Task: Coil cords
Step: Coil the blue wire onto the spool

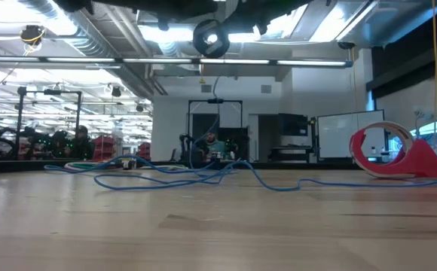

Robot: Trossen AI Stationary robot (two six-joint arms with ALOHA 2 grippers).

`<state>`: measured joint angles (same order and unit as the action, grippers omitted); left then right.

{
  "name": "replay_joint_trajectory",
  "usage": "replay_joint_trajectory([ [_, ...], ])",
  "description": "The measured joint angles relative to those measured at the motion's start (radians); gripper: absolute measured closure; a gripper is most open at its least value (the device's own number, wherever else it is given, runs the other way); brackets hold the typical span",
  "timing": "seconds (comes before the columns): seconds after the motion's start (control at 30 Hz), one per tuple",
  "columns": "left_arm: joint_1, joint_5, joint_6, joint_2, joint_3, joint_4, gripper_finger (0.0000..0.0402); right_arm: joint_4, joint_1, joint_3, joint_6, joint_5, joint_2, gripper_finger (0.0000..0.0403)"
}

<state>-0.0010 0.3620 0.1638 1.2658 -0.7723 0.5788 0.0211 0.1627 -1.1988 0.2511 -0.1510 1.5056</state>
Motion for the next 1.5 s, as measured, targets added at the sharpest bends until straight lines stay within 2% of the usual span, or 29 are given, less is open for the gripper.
replay_joint_trajectory([
  [0.4, 0.000, 0.000, -0.026, -0.178, -0.002, -0.334, 0.0400, -0.050, -0.001, 0.002, 0.018, 0.034, -0.055, 0.0397],
  [0.73, 0.025, -0.002, -0.035, -0.192, -0.005, -0.510, 0.0397, -0.052, 0.000, 0.003, 0.013, 0.063, -0.061, 0.0397],
  [0.87, 0.043, -0.004, -0.051, -0.180, -0.005, -0.532, 0.0399, -0.084, 0.000, -0.022, 0.012, 0.067, -0.061, 0.0397],
  [1.13, 0.068, -0.002, -0.024, -0.175, -0.002, -0.543, 0.0392, -0.102, 0.002, -0.081, -0.038, 0.154, -0.066, 0.0397],
  [1.5, 0.068, 0.001, -0.025, -0.173, -0.001, -0.548, 0.0391, -0.099, 0.001, -0.169, -0.041, 0.170, -0.088, 0.0398],
])
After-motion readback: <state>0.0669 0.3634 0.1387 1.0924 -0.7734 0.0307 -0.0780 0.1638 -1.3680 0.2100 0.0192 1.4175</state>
